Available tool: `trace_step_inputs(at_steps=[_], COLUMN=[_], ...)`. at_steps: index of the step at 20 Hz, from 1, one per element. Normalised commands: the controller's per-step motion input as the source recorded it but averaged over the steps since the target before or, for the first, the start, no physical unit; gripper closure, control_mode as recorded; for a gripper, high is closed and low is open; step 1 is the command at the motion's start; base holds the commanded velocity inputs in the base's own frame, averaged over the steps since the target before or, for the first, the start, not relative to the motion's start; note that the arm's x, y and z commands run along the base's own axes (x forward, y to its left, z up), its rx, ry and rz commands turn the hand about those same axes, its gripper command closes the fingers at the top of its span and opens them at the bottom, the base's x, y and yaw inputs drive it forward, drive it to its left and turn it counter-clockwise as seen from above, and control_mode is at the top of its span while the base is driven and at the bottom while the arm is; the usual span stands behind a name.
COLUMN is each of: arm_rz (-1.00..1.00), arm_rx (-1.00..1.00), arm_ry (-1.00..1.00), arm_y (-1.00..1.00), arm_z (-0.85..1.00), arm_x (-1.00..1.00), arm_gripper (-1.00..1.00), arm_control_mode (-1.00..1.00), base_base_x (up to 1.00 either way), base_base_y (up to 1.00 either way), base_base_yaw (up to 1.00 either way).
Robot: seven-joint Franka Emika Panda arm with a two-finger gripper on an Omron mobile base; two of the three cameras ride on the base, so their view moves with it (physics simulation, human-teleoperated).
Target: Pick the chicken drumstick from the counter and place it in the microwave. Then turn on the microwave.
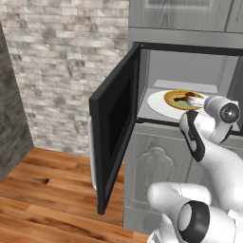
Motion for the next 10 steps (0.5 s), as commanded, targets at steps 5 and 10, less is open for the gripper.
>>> trace_step_inputs(at_steps=[5,10], arm_rz=[0.01,0.0], arm_rx=[0.0,0.0], arm_ry=[0.0,0.0], arm_y=[0.18,0.15], arm_z=[0.23,0.35], arm_x=[-0.37,-0.55], arm_gripper=[-1.0,-1.0], arm_control_mode=[-1.0,-1.0], base_base_x=[0.0,0.0], base_base_y=[0.0,0.0], base_base_yaw=[0.0,0.0])
